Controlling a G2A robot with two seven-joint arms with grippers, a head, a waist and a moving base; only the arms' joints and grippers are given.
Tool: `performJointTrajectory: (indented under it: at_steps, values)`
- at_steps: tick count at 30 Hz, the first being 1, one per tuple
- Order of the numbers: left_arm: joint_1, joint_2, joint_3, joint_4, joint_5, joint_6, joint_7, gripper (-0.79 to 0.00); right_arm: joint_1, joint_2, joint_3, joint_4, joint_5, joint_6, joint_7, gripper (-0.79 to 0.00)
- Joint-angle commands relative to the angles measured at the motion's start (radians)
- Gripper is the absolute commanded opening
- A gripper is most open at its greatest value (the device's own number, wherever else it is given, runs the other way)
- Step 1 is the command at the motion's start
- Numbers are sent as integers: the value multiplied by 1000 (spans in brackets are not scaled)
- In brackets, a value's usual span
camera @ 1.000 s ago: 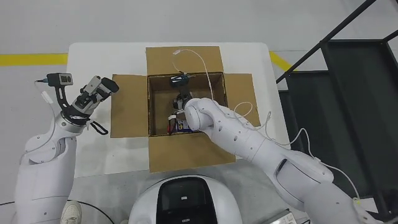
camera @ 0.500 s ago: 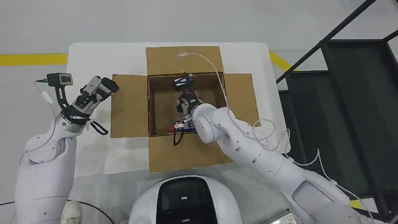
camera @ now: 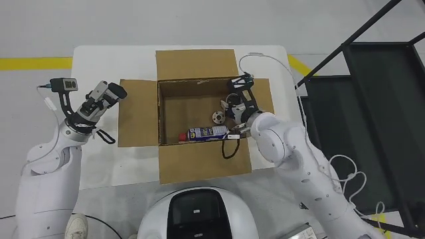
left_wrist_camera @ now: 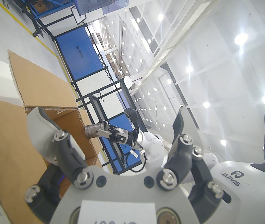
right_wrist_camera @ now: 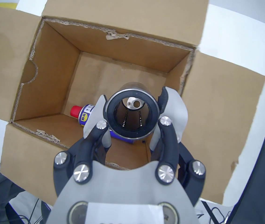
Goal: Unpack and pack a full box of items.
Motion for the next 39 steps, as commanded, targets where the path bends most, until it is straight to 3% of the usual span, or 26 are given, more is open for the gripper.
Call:
performJointTrajectory:
  at_steps: [1, 9, 32, 39]
  values:
    - [0, 0, 0, 0, 0, 0, 0, 0, -49, 8, 78, -33, 27, -13, -13, -785]
    - [0, 0, 0, 0, 0, 0, 0, 0, -166, 20, 273, -73, 148, -34, -71, -785]
    - [0, 0, 0, 0, 0, 0, 0, 0, -167, 20, 277, -67, 150, -33, -82, -785]
    - [0, 0, 0, 0, 0, 0, 0, 0, -127, 26, 433, 51, 225, 32, -80, -785]
